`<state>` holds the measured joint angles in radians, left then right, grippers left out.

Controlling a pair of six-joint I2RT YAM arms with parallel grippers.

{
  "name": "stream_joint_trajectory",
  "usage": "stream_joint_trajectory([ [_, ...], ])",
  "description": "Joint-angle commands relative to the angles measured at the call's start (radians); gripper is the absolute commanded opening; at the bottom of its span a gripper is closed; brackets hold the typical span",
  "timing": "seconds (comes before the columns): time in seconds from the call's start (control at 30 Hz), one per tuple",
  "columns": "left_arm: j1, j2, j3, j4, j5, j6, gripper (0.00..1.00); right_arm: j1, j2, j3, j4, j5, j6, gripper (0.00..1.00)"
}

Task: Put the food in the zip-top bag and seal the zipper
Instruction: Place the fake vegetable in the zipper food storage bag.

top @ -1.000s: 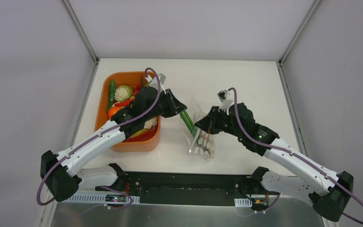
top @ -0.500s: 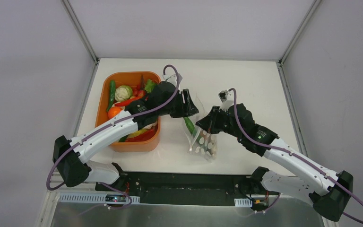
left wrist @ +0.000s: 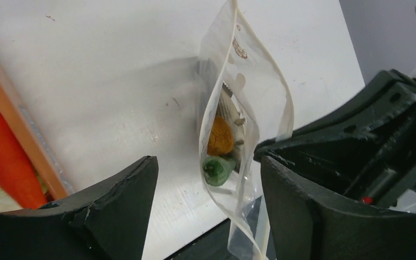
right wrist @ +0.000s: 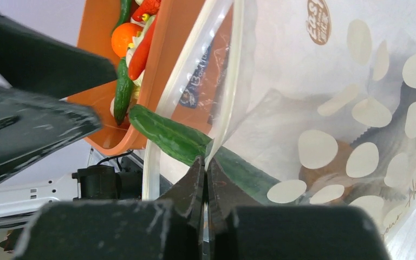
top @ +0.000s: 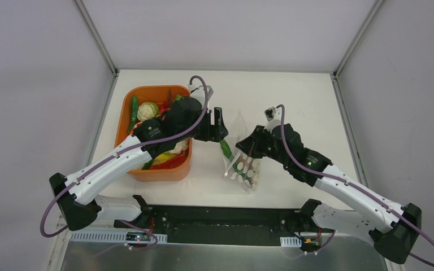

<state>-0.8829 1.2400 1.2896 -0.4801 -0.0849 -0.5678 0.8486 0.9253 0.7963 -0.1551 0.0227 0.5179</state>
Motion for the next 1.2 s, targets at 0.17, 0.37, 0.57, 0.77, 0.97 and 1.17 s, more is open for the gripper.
stream_joint_trajectory([
  [0.17, -0.002, -0.068, -0.104, 0.069, 0.041, 0.035, 0.54, -0.005, 0.059, 0.054, -0.003, -0.047, 0.052, 0.01],
  [0.37, -0.021, -0.024, -0.089, 0.099, 0.043, 0.031, 0.41, -0.007, 0.046, 0.041, 0.002, -0.049, 0.059, 0.01],
  [0.57, -0.045, 0.035, -0.020, 0.078, 0.069, 0.043, 0.11, -0.006, 0.040, 0.041, 0.008, -0.067, 0.057, 0.01],
  [0.77, -0.066, 0.077, 0.031, 0.039, 0.058, 0.050, 0.04, -0.006, 0.030, 0.049, 0.006, -0.072, 0.053, 0.01],
  [0.97, -0.070, 0.138, 0.106, -0.018, 0.025, 0.075, 0.06, -0.007, 0.021, 0.056, 0.005, -0.099, 0.050, 0.01],
  [1.17, -0.070, 0.234, 0.162, -0.027, -0.051, 0.069, 0.04, -0.006, -0.034, 0.041, 0.044, -0.122, 0.041, 0.01],
])
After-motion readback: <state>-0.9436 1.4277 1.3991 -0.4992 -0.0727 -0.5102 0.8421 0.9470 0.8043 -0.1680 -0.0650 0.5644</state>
